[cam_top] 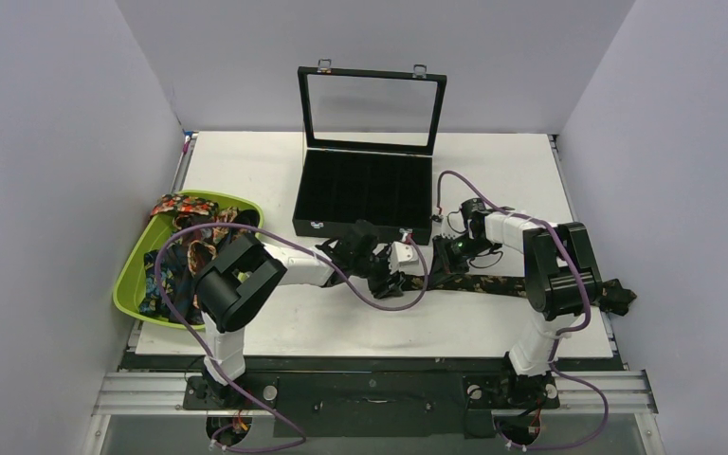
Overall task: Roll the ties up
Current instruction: Roll the tie at the center of the board.
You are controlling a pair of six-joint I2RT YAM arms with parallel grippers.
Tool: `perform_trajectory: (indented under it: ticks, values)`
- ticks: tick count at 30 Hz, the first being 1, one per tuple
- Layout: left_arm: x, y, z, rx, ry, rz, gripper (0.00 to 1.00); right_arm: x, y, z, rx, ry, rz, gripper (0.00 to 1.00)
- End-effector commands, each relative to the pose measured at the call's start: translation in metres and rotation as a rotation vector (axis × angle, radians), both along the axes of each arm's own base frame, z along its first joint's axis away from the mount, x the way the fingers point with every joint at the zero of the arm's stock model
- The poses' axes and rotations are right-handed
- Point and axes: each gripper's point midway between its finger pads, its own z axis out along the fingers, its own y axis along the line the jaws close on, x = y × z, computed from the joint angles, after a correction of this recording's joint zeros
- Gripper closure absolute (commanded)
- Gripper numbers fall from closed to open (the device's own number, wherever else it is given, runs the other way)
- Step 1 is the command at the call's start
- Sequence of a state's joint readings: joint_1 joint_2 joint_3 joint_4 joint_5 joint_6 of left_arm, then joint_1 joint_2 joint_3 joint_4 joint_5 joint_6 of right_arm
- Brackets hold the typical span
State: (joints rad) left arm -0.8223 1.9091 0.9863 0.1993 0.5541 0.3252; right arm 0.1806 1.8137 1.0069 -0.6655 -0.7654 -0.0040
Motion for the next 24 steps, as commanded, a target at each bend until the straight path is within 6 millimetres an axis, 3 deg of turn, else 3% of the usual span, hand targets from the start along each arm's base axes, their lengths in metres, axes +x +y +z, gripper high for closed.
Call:
perform_trajectory:
  ticks: [1, 7, 10, 12, 14, 16, 20, 22, 24]
  values:
    - [0.004, -0.005, 0.023, -0.076, -0.043, -0.018, 0.55, 0.005, -0.022, -0.023, -0.156, -0.031, 0.019, 1.00]
    - [0.011, -0.020, 0.039, -0.120, -0.064, -0.017, 0.61, 0.005, -0.012, -0.013, -0.095, -0.033, 0.020, 1.00]
    - [0.010, -0.024, 0.036, -0.108, -0.054, -0.034, 0.34, 0.007, -0.001, 0.005, -0.035, -0.063, 0.027, 1.00]
    - [0.009, -0.027, 0.032, -0.107, -0.058, -0.043, 0.25, 0.009, 0.004, 0.013, -0.015, -0.082, 0.034, 1.00]
    - [0.010, -0.031, 0.026, -0.100, -0.064, -0.045, 0.23, 0.009, 0.008, 0.018, -0.003, -0.091, 0.039, 1.00]
    - [0.012, -0.039, 0.024, -0.103, -0.069, -0.045, 0.25, 0.006, 0.013, 0.020, 0.014, -0.089, 0.049, 1.00]
    - [0.012, -0.045, 0.016, -0.080, -0.062, -0.064, 0.41, 0.003, 0.020, 0.028, 0.050, -0.088, 0.058, 1.00]
    - [0.007, -0.039, 0.009, -0.051, -0.057, -0.088, 0.50, 0.005, 0.023, 0.034, 0.074, -0.095, 0.056, 1.00]
    - [0.003, -0.029, 0.003, -0.023, -0.064, -0.114, 0.58, 0.009, 0.023, 0.040, 0.074, -0.118, 0.054, 0.94]
